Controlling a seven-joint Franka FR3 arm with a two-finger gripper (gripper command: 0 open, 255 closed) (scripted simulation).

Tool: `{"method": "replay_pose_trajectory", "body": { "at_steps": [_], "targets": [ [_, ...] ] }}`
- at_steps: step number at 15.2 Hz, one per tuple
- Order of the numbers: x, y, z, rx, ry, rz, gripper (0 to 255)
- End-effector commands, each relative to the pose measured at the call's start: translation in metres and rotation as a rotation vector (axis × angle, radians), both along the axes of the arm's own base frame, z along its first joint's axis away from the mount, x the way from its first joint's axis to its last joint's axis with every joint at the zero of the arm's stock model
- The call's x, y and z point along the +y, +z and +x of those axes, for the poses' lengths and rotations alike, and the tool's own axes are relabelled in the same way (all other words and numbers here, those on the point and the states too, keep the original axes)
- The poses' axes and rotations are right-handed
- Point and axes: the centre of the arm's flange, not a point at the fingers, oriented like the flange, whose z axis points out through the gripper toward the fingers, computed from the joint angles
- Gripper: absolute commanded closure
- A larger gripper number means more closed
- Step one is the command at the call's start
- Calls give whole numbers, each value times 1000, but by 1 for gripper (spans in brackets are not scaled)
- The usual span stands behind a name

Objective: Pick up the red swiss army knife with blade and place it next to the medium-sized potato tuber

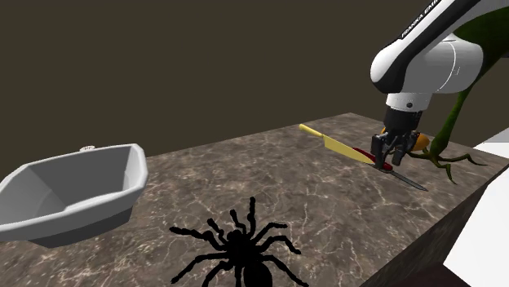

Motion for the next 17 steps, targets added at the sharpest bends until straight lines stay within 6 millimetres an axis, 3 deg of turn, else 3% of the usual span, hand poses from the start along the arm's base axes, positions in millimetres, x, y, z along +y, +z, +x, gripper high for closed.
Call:
{"method": "replay_pose_trajectory", "body": {
  "at_steps": [1,5,9,17],
  "targets": [
    [0,0,0,0,0,0,0],
    [0,0,0,0,0,0,0],
    [0,50,0,0,0,0,0],
    [0,50,0,0,0,0,0]
  ]
}}
